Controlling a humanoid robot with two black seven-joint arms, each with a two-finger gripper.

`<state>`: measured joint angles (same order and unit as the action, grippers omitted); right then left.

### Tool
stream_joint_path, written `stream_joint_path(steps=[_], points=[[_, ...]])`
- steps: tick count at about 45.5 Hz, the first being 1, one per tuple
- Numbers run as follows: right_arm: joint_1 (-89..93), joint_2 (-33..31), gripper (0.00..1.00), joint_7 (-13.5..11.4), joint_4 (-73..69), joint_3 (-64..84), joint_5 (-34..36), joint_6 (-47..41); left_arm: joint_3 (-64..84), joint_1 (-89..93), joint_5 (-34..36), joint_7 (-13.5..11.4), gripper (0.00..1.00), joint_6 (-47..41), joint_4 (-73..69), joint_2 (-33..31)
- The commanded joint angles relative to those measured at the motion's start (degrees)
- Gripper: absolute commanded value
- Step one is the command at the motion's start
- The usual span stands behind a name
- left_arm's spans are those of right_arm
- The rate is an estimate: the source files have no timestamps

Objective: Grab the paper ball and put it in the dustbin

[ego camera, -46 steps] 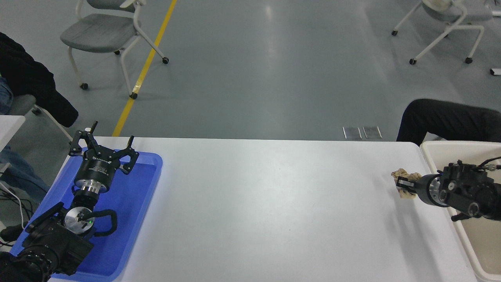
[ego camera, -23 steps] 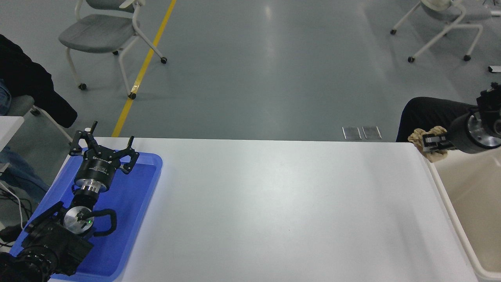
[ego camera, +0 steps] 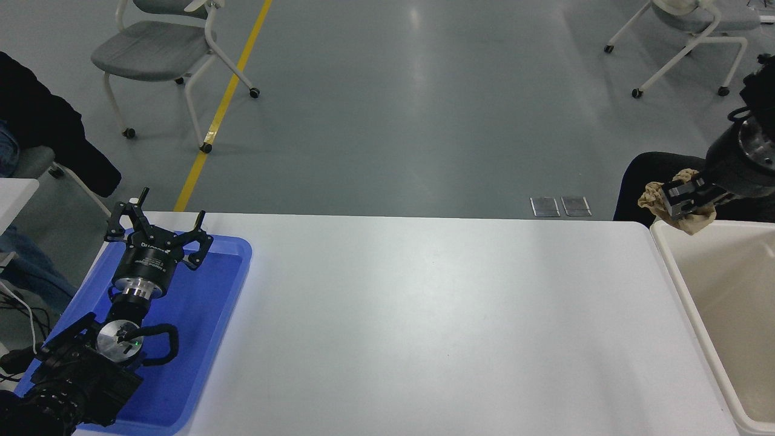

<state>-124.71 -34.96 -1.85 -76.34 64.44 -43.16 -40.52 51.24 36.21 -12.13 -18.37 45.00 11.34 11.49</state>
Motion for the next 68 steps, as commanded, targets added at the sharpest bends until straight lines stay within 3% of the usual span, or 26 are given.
stream_joint_path(steps=[1, 14, 24, 32, 39, 50, 61, 68], points=[[-0.62, -0.11, 0.00, -0.08, 0.32, 2.36, 0.01, -0.88, 0.00, 0.00, 0.00, 0.00, 1.00, 0.00, 0.00, 0.02], [6.40, -9.15, 0.00, 0.10, 8.75, 1.31, -3.86, -0.27, 0.00, 0.00, 0.00, -0.09, 1.00, 0.00, 0.00, 0.02], [23.18, -19.35, 0.00, 0.18, 18.94, -14.24, -13.43, 2.80, 0.00, 0.00, 0.00, -0.18, 1.00, 0.00, 0.00, 0.02], [39.70, -19.54, 0.00, 1.59, 32.29, -23.21, -16.25, 10.79, 0.00, 0.00, 0.00, -0.18, 1.00, 0.00, 0.00, -0.07], [54.46, -15.58, 0.00, 2.12, 43.72, -28.39, -15.29, 20.99, 0.00, 0.00, 0.00, -0.18, 1.00, 0.00, 0.00, -0.07], [74.86, -5.83, 0.00, 2.47, 63.06, -35.69, -6.07, 28.12, 0.00, 0.08, 0.00, -0.18, 1.00, 0.00, 0.00, -0.16], [82.34, 3.67, 0.00, 0.80, 69.05, -35.96, 14.76, 32.07, 0.00, 0.08, -0.09, -0.18, 1.00, 0.00, 0.00, -0.16], [82.87, 5.95, 0.00, 0.01, 69.14, -39.64, 17.06, 33.13, -0.09, 0.08, 0.00, -0.18, 1.00, 0.00, 0.00, -0.16]])
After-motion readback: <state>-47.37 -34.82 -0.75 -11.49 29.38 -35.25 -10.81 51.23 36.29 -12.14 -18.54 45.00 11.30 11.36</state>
